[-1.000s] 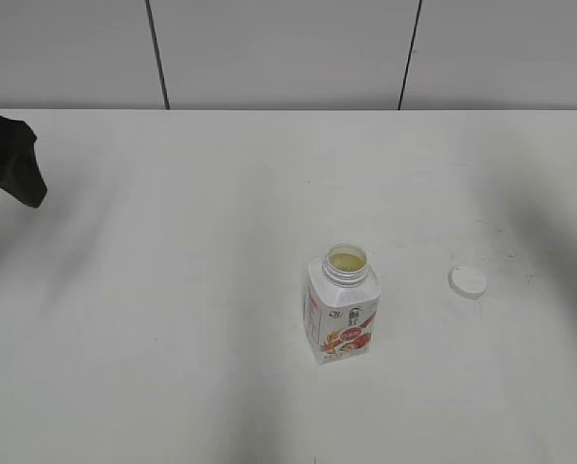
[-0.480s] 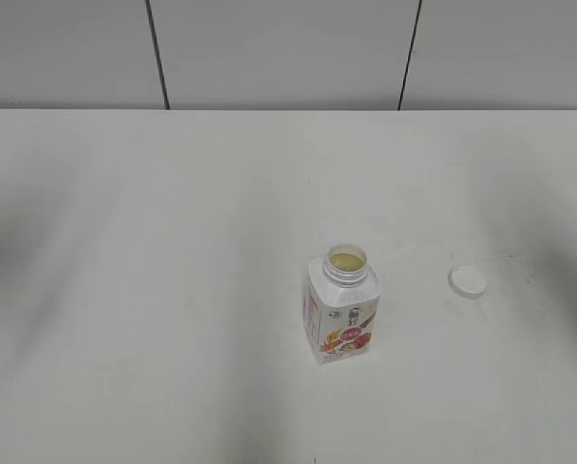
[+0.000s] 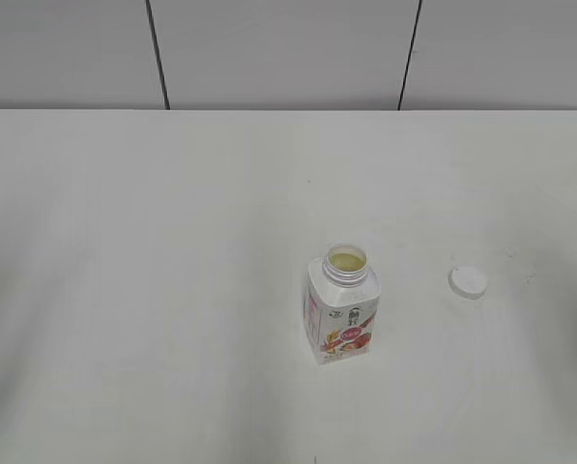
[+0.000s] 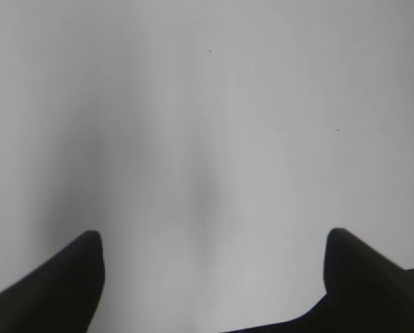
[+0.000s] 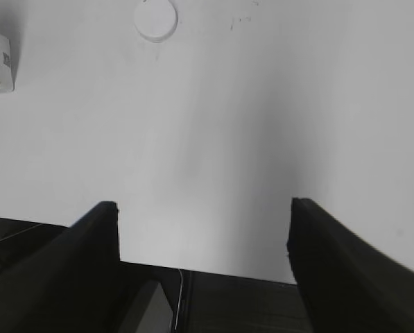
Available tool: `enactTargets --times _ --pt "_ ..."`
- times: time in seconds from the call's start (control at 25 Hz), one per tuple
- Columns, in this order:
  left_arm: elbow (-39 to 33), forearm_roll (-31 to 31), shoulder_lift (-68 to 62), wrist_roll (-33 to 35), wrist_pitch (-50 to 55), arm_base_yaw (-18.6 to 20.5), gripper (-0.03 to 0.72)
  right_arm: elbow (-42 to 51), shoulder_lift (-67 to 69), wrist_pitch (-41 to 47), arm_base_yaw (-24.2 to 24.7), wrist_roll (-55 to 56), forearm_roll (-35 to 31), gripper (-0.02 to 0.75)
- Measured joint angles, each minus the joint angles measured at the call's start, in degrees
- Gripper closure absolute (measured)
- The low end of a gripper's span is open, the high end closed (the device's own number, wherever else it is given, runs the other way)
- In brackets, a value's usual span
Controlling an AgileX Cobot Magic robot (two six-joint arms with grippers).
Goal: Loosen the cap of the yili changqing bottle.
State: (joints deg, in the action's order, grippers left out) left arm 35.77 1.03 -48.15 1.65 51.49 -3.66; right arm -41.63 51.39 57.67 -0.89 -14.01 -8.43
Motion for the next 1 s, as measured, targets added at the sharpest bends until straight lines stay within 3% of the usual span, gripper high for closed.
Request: enactTargets --times 0.16,0.44,0.72,1.0 --pt "-5.2 -0.1 9.1 -1.1 -1.4 0.0 0.102 6.0 -7.8 -1.9 0.0 1.4 -0.1 0.146" --pt "-5.7 0.2 18.6 -2.4 -2.6 0.0 0.102 10.7 -16.4 -1.7 0.0 4.3 -0.2 0.146" --pt "-5.0 0.2 21.1 -2.5 0.7 0.0 0.104 11.6 -23.3 5.1 0.0 6.1 0.7 0.146" --pt "-4.6 -3.2 21.1 -2.5 9.0 0.0 0.123 12.2 -32.8 5.5 0.0 6.2 0.9 0.153"
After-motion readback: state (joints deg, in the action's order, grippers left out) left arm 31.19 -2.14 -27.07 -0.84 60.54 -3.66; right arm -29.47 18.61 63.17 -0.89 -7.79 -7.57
